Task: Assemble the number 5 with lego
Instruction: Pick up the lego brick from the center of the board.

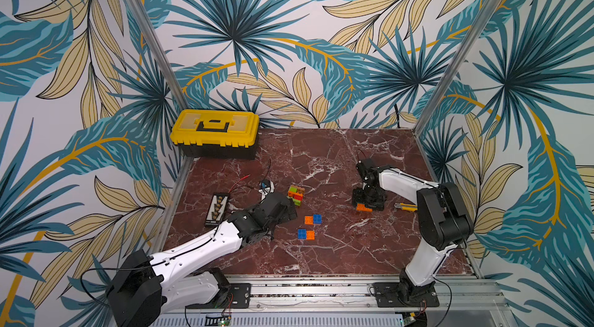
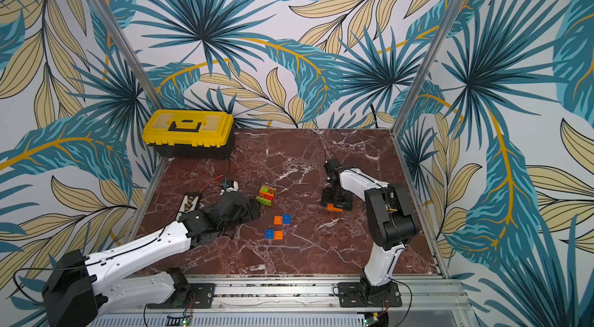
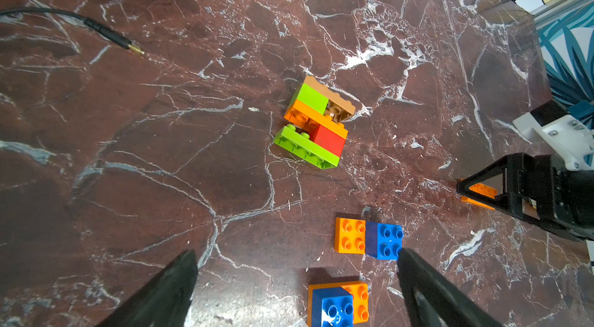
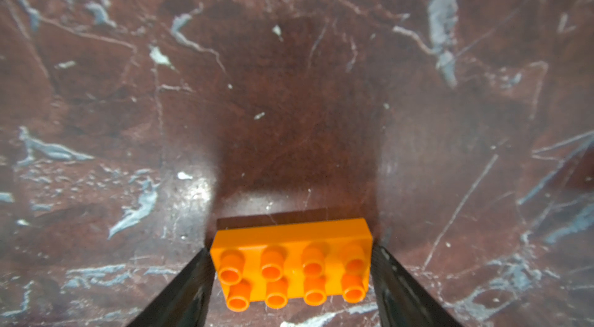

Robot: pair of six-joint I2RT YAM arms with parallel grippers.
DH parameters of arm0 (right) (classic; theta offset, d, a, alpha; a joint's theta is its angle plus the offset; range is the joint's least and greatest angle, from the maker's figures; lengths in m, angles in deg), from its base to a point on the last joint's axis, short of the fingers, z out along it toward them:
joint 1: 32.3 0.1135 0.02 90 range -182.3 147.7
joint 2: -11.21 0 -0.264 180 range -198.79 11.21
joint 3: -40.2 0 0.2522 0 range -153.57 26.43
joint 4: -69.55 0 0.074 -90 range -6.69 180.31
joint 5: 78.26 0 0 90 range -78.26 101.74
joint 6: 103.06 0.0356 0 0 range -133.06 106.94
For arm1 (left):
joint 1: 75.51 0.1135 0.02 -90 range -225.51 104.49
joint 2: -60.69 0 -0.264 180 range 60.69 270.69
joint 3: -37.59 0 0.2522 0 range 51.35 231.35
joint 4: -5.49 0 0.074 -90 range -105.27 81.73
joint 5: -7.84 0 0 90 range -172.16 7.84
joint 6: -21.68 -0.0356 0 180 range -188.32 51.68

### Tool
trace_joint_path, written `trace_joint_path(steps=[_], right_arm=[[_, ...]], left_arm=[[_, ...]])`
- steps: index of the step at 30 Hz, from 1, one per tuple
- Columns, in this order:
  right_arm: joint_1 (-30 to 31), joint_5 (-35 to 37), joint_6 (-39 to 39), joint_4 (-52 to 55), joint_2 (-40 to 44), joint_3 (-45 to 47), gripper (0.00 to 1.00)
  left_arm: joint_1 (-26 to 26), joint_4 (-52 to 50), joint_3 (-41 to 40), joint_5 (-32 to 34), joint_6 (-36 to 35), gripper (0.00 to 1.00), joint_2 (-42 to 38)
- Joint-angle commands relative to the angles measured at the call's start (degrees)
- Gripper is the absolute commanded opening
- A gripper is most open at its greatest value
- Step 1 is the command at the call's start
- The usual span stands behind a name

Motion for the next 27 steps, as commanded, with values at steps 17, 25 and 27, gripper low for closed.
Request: trace_joint_path(steps=[17, 25, 27], right_arm=[[-0.3, 0.8, -3.3, 1.3, -1.9, -0.5, 0.69], [0.0, -1.9, -1.9, 2.4, 3.8, 0.4, 0.64], [0.6, -2.1, -0.9, 2.9, 6.0, 0.9, 0.64]], left_arm=[[0.2, -0.5, 1.4, -0.5, -0.4, 1.00, 0.4], [0.2, -0.5, 1.3, -0.4, -0.4, 1.00, 0.6], [0.3, -0.5, 1.4, -0.4, -0.3, 1.00, 0.8]])
